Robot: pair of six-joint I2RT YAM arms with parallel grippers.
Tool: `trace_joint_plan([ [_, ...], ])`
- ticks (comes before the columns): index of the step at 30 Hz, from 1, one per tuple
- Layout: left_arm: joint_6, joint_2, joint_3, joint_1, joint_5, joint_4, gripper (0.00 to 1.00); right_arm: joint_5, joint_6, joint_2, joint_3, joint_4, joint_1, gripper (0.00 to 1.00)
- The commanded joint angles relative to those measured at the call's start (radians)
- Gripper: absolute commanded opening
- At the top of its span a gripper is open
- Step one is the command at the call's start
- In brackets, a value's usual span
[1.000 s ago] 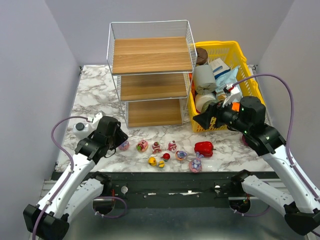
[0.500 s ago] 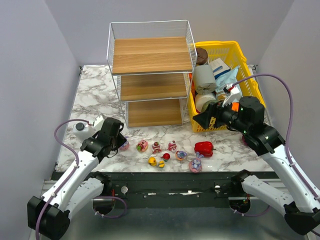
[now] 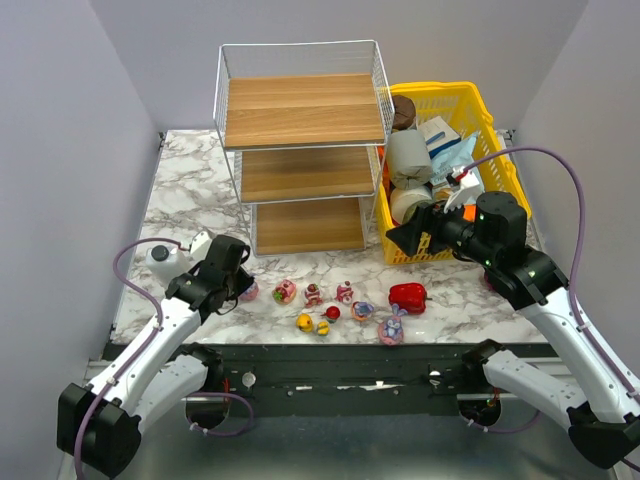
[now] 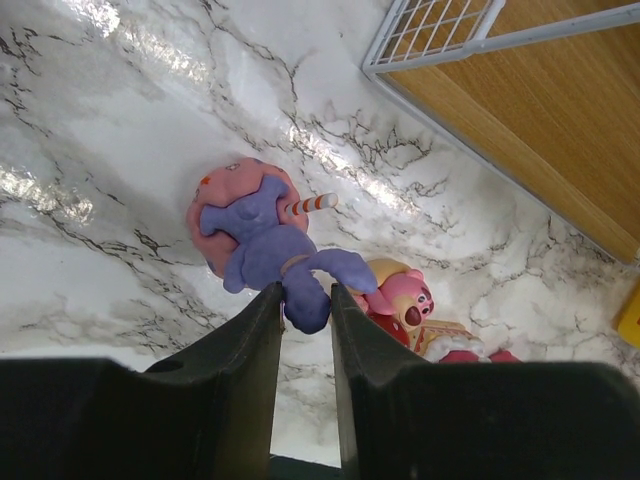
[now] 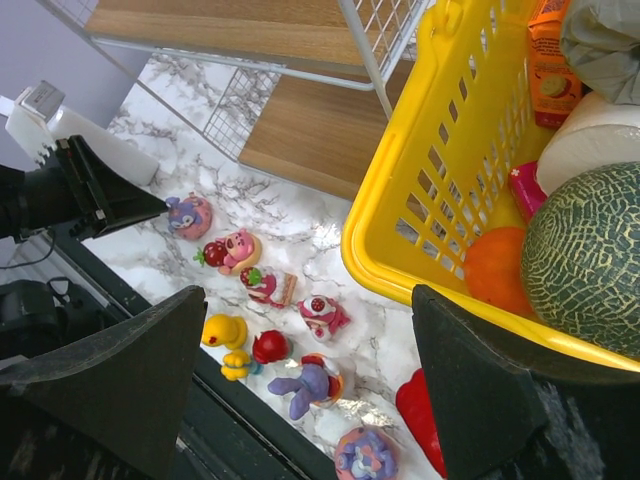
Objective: Place and organize the plastic toys onto the shelf
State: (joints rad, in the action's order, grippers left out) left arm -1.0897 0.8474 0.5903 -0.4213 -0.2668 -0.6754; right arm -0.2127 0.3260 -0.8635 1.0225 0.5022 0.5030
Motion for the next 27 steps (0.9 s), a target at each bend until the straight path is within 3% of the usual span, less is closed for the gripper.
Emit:
trace_joint_plan([
  [1, 0.008, 0.005, -0.007, -0.005, -0.055, 0.01, 0.23, 0.035, 0.013, 0.007, -0.01, -0.004, 0.005, 0.91],
  [5, 0.03, 0.005, 0.005, -0.005, -0.057, 0.001, 0.01, 0.047, 0.018, 0.009, -0.013, -0.002, 0.005, 0.9],
  [19, 0.277, -0.1, 0.126, -0.031, 0.09, 0.008, 0.0, 0.111, 0.053, 0.009, 0.011, 0.009, 0.005, 0.9],
  [27, 0.367, -0.139, 0.134, -0.125, 0.193, 0.146, 0.0, 0.167, 0.068, 0.024, 0.037, 0.03, 0.005, 0.9],
])
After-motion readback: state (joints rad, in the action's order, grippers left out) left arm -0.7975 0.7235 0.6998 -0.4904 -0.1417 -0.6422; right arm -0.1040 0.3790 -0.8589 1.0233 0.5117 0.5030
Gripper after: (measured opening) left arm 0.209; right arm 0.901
